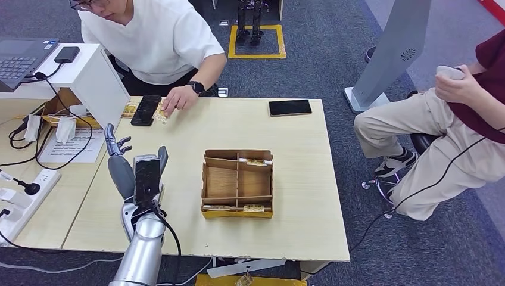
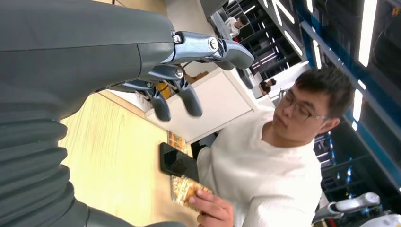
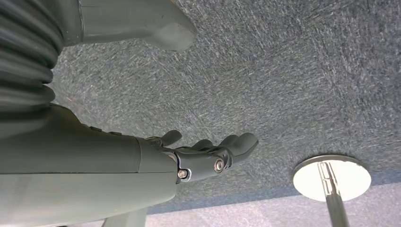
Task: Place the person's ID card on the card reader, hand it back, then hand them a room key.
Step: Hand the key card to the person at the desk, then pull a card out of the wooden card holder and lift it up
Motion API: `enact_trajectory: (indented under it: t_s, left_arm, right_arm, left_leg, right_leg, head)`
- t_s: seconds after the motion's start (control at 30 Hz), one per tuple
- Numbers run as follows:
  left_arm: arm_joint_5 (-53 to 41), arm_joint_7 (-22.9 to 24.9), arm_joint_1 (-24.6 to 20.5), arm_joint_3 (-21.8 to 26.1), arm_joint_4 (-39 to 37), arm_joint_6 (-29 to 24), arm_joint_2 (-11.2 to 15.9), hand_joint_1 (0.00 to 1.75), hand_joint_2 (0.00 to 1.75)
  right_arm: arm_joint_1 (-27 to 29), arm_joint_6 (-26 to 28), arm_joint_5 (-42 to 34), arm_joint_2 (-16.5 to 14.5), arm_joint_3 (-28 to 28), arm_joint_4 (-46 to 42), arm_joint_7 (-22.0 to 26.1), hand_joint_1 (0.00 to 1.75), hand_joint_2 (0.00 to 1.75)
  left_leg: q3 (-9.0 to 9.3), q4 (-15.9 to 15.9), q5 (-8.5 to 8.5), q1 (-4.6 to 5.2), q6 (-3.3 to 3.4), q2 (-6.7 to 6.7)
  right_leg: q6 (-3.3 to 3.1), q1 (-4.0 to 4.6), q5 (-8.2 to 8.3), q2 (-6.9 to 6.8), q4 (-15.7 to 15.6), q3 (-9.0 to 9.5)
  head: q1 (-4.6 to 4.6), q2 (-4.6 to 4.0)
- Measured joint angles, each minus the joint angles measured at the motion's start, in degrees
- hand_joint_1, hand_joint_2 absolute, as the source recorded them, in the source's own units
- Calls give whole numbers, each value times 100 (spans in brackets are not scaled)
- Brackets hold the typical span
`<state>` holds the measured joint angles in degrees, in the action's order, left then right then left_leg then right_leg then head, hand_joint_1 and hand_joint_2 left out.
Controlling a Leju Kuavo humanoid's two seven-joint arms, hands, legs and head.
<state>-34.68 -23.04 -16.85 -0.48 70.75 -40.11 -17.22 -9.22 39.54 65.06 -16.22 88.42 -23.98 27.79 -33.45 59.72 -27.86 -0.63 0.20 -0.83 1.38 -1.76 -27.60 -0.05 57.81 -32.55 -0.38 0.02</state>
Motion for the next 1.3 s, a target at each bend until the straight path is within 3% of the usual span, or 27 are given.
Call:
enact_trajectory:
  t_s: [0.1, 0.23, 0.27, 0.4, 0.57, 0.83, 1.07, 1.3]
  left_arm:
    - [79, -62, 100, 0, 194, 0, 0, 0, 175]
    - [95, -83, 163, 0, 335, 0, 0, 0, 0]
    - [112, -90, 175, 0, 363, 0, 1, 0, 0]
    - [403, -253, 287, -15, 566, 0, 20, 0, 175]
    - [1548, -785, 763, -381, 1267, 5, 282, 0, 175]
    - [1856, -1168, 1300, -936, 2070, 105, 695, 0, 175]
    - [1610, -1419, 1619, -1569, 2560, 424, 1008, 0, 175]
    - [1032, -1266, 1673, -2118, 2654, 545, 1308, 0, 175]
  right_arm:
    - [6, 0, -38, 2, 3, 0, 3, 0, 175]
    - [8, 0, -43, 3, 4, 0, 4, 0, 175]
    - [8, 0, -47, 3, 5, 0, 4, 0, 175]
    - [15, 0, -110, 4, 7, -1, 4, 0, 175]
    - [35, 0, -226, 4, 11, -22, 60, 0, 175]
    - [38, 0, -262, 4, 13, -59, 104, 0, 175]
    - [40, 0, -326, 5, 13, -63, 147, 0, 175]
    - [43, 0, -358, 24, 13, -51, 204, 0, 175]
  left_leg:
    - [-1, 0, 0, 0, 0, 0]
    - [-1, 0, 0, 0, 0, 0]
    - [-1, 0, 0, 0, 0, 0]
    - [-1, 0, 0, 0, 0, 0]
    - [-3, -1, -2, 0, -1, -1]
    - [-5, -1, -2, 0, -1, -1]
    - [-4, -1, -2, 0, -1, -1]
    - [-4, -1, -2, -1, -2, -1]
  right_leg:
    - [1, 0, -1, -1, 0, 0]
    - [1, 0, -1, -1, 0, 0]
    - [1, 0, -1, -1, 0, 0]
    - [1, 0, 0, 0, 0, 1]
    - [1, 1, -4, 0, 0, -3]
    - [4, 0, -7, -2, 0, -3]
    - [4, 0, -7, -3, 0, -3]
    - [4, 0, -7, -2, 0, -3]
  head:
    - [1, -1]
    - [1, 0]
    - [1, 0]
    - [1, 0]
    - [0, 0]
    - [1, 0]
    - [2, 0]
    - [1, 0]
